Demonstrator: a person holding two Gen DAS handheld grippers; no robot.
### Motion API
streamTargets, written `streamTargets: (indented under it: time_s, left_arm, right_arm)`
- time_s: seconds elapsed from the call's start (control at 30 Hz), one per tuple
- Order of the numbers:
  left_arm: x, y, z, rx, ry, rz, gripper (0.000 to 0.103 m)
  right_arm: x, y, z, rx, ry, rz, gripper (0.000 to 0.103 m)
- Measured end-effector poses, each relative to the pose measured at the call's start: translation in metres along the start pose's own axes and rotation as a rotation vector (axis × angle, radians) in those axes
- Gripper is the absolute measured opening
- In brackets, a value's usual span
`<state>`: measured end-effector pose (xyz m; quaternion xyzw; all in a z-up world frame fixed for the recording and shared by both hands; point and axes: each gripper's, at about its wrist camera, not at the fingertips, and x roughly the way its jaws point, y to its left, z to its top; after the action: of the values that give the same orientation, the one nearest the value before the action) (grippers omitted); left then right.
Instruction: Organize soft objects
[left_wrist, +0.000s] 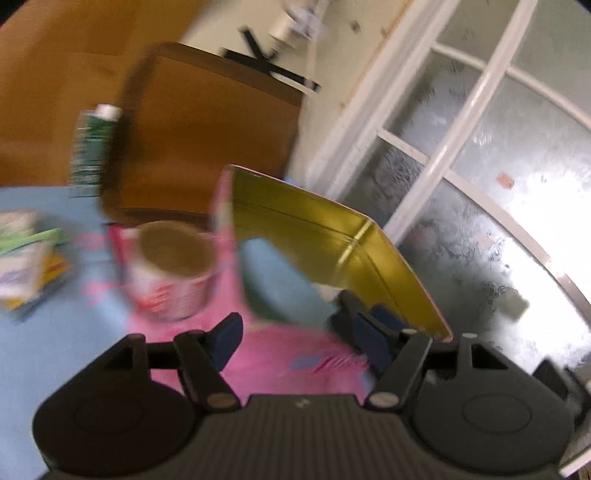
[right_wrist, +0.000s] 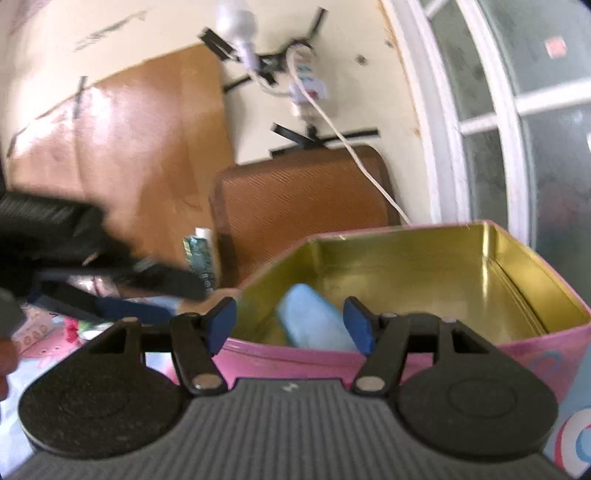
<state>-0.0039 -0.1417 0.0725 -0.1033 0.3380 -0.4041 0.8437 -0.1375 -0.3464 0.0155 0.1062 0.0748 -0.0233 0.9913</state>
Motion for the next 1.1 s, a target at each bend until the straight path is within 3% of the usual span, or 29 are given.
streamTargets:
  time_s: [0.13, 0.23, 0.33, 0.43, 0.57, 0.67, 0.8, 0.9, 0.97, 1.03, 1.1]
  left_arm:
    - [-0.062, 0.055, -0.033, -0.029, -0.054, 0.141, 0.070]
    - [-0.099, 0.101, -0.055, -0.116, -0.082, 0.241, 0.070]
    - [-0.124, 0.137, -0.067, -0.202, -0.120, 0.333, 0.070]
    - [-0.135, 0.158, -0.075, -0.245, -0.158, 0.404, 0.069]
    - [-0.136, 0.158, -0.080, -0.241, -0.198, 0.388, 0.070]
    - [-0.134, 0.156, -0.078, -0.236, -0.203, 0.385, 0.071]
    - [-0.137, 0.161, -0.082, -0.245, -0.213, 0.364, 0.073]
    - [-0.136, 0.161, -0.082, -0.246, -0.213, 0.354, 0.076]
    - [-0.136, 0.160, -0.082, -0.244, -0.213, 0.347, 0.078]
    - [-0.136, 0.162, -0.082, -0.247, -0.214, 0.340, 0.079]
    - [-0.137, 0.163, -0.082, -0.253, -0.217, 0.331, 0.079]
  right_arm:
    - [0.000, 0.038, 0.002, -0.057, 0.011, 0.120, 0.066]
    - [0.010, 0.079, 0.002, -0.124, 0.032, 0.239, 0.066]
    - [0.036, 0.123, 0.002, -0.153, 0.097, 0.348, 0.066]
    - [0.074, 0.157, 0.006, -0.173, 0.157, 0.381, 0.065]
    - [0.138, 0.185, 0.011, -0.172, 0.277, 0.337, 0.065]
    - [0.189, 0.188, 0.020, -0.068, 0.377, 0.277, 0.066]
    - [0.244, 0.189, 0.023, 0.145, 0.534, 0.274, 0.070]
    - [0.271, 0.201, 0.012, 0.199, 0.641, 0.271, 0.072]
    - [0.275, 0.208, 0.004, 0.170, 0.663, 0.255, 0.065]
    - [0.263, 0.211, 0.005, 0.120, 0.624, 0.279, 0.052]
    - [0.253, 0.204, 0.008, 0.139, 0.613, 0.295, 0.049]
